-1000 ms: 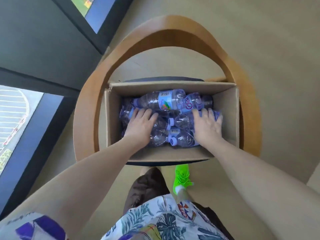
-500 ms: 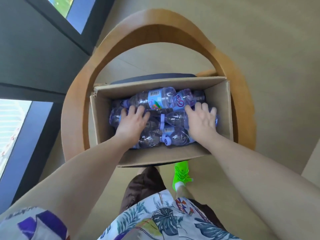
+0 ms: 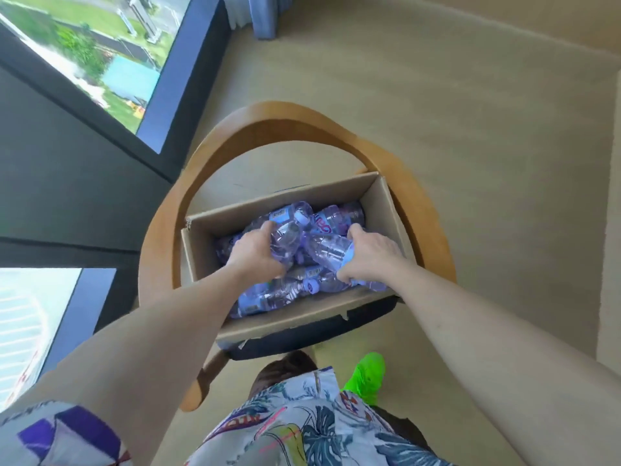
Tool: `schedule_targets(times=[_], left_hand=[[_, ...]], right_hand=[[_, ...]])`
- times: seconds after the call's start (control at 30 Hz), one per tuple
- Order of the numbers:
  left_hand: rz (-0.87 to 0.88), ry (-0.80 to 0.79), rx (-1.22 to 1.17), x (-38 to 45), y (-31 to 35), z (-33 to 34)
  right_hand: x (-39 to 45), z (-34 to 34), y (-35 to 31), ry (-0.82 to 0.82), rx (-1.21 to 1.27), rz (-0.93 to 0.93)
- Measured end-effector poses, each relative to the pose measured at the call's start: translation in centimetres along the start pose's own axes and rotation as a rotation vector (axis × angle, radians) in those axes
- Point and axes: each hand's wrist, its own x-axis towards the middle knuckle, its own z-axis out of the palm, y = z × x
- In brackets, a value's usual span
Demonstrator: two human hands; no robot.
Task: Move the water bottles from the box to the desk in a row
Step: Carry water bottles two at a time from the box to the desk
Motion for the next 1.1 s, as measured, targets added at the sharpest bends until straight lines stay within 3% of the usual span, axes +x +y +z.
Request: schedule_targets(times=[0.1, 0.2, 0.5, 0.77, 1.1], left_hand=[[-0.015, 0.05, -0.088, -1.4, 3.6, -2.0], [0.108, 0.065, -0.036, -3.0, 8.0, -3.5], [0.48, 0.072, -0.019, -12.7, 28.9, -0.8], [0.72, -0.119, -0.101, -24.3, 46.3, 12.4], [1.155, -0.501, 0.177, -43.3, 59.6, 33.6]], right_hand=[[-3.3, -1.5, 1.1, -0.049, 0.376, 0.09], [-7.1, -2.7, 3.2, -0.048, 0.859, 0.103], [-23.8, -5.3, 16.6, 0.348, 1.454, 0.075], [-40.1, 3.5, 33.6, 0.764, 1.803, 0.212], [-58.6, 19.7, 46.1, 1.32, 1.992, 0.536]])
